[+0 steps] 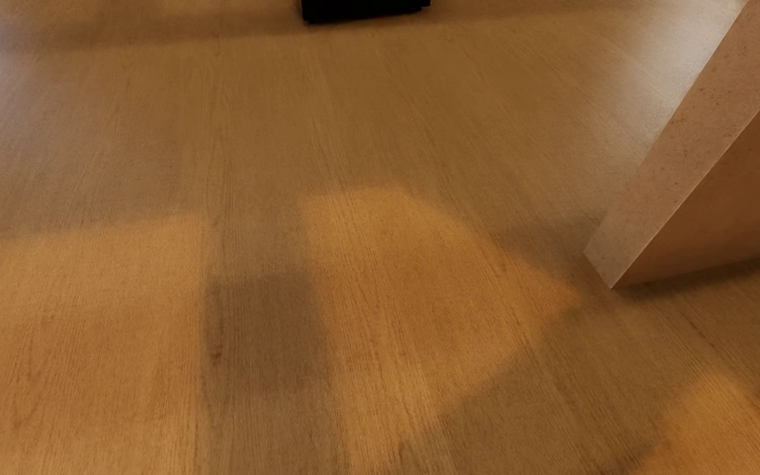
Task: Avoid the corner
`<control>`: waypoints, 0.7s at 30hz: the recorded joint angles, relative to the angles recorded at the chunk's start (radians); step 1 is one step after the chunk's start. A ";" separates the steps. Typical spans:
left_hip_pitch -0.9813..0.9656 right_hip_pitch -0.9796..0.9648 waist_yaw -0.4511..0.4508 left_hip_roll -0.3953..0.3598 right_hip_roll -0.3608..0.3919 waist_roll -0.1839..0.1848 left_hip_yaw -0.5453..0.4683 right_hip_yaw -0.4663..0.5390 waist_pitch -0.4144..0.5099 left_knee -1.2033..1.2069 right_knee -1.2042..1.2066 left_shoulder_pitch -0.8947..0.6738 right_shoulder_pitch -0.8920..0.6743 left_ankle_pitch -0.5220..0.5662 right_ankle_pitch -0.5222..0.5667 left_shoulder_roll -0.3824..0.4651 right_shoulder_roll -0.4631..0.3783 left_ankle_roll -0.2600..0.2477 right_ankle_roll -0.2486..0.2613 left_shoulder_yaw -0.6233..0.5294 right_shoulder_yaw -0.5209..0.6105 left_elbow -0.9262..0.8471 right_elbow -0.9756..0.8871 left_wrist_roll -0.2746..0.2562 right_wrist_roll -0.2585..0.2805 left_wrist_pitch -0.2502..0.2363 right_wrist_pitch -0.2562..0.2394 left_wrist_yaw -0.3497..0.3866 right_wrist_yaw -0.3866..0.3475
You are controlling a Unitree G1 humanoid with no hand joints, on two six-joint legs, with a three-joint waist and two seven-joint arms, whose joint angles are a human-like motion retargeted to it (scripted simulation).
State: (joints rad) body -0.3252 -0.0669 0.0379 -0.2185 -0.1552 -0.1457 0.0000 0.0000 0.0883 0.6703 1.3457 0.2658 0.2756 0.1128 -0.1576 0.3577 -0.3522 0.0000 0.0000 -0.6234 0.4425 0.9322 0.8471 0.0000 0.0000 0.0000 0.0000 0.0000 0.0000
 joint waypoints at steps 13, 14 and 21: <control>0.623 -0.451 -0.340 0.248 0.073 0.143 0.000 0.000 -0.042 0.225 -0.462 -0.087 0.087 0.086 -0.031 0.014 0.007 0.000 0.000 0.152 0.008 -0.137 0.180 0.000 0.000 0.000 0.000 0.000 0.000; 0.498 -0.379 -0.324 0.267 0.149 0.157 0.000 0.000 -0.022 0.487 -0.470 -0.066 0.087 0.137 -0.087 0.013 0.014 0.000 0.000 0.138 -0.021 -0.121 0.149 0.000 0.000 0.000 0.000 0.000 0.000; -0.074 0.264 0.032 0.141 0.144 0.058 0.000 0.000 0.002 -0.016 -0.821 0.056 0.009 0.076 -0.180 -0.011 -0.017 0.000 0.000 0.024 -0.067 -0.023 -0.124 0.000 0.000 0.000 0.000 0.000 0.000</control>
State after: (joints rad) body -0.3989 0.1971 0.0696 -0.0776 -0.0112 -0.0873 0.0000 0.0000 0.0902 0.6545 0.5251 0.3217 0.2843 0.1884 -0.3375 0.3470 -0.3693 0.0000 0.0000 -0.5995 0.3759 0.9094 0.7230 0.0000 0.0000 0.0000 0.0000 0.0000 0.0000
